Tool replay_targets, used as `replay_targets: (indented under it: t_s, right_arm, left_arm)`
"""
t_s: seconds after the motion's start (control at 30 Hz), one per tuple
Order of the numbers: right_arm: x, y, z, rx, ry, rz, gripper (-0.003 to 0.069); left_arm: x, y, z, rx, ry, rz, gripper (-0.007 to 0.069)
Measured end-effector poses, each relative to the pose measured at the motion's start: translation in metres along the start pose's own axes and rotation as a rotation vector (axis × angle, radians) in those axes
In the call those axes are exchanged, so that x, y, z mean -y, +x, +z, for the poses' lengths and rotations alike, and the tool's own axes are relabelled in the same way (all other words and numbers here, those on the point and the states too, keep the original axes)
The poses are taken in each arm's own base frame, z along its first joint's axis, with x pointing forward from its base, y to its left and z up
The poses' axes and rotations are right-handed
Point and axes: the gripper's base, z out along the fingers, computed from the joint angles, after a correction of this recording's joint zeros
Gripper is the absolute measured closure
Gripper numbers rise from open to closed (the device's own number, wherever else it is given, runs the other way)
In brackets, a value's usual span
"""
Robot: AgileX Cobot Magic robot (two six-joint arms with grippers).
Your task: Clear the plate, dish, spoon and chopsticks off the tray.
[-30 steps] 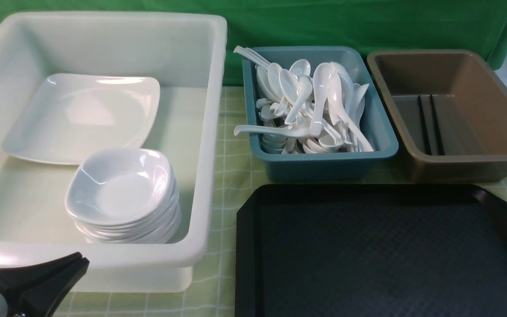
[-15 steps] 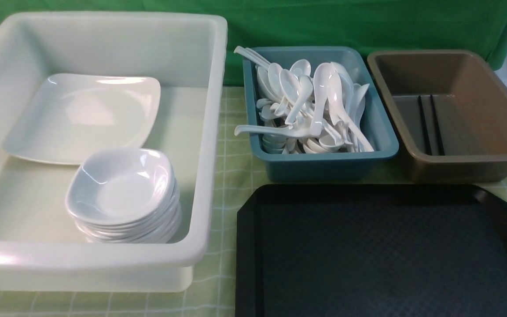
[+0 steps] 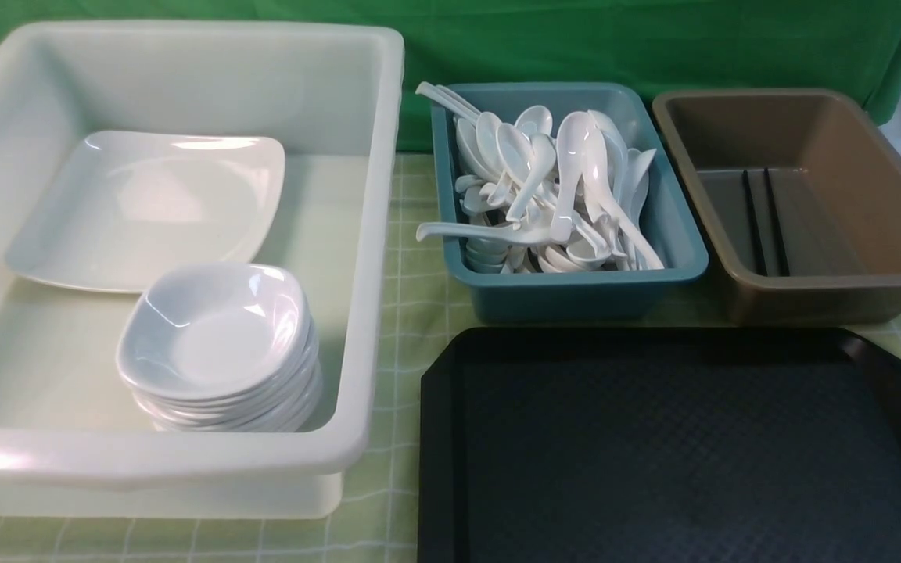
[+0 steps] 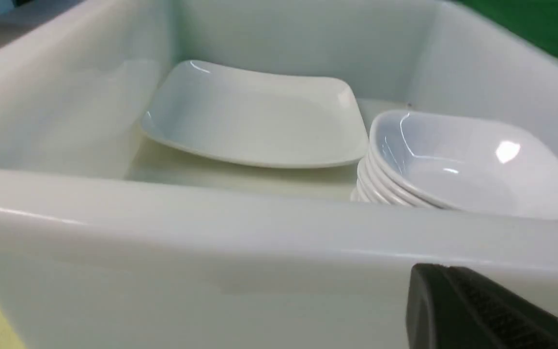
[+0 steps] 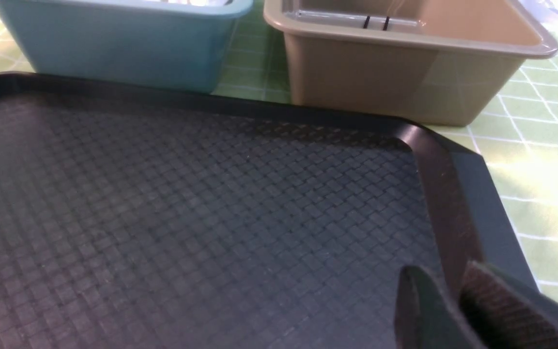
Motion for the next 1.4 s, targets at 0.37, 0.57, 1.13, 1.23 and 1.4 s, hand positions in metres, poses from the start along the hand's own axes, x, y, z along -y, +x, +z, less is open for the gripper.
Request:
replay_targets:
  t_s: [0.37,0.57,1.13,1.23,1.4]
  right_arm:
    - [0.0000,0.0000,0.0000,0.000,0.000,0.001,0.0477]
    - [0.0000,0.0000,0.0000,0.000,0.000,0.001,0.0463]
    - [0.0000,0.0000,0.0000,0.000,0.000,0.001,0.0425]
    - [0.0000,0.0000,0.0000,0.000,0.000,0.001,0.0425]
    - [0.0000,0.0000,0.0000,0.000,0.000,0.001,0.0424]
  left_arm:
    - [-0.0009,-0.0022,-0.0001,0.024,-0.011,0.027,0.0603]
    - [-0.0010,-0.0023,-0.0001,0.026,-0.012,0.029,0.0603]
    - [-0.0012,-0.0025,-0.0001,0.028,-0.014,0.036,0.0603]
    - [-0.0012,-0.0025,-0.0001,0.028,-0.014,0.036,0.0603]
    - [-0.0012,-0.0026,-0.0001,0.029,-0.014,0.036,0.0603]
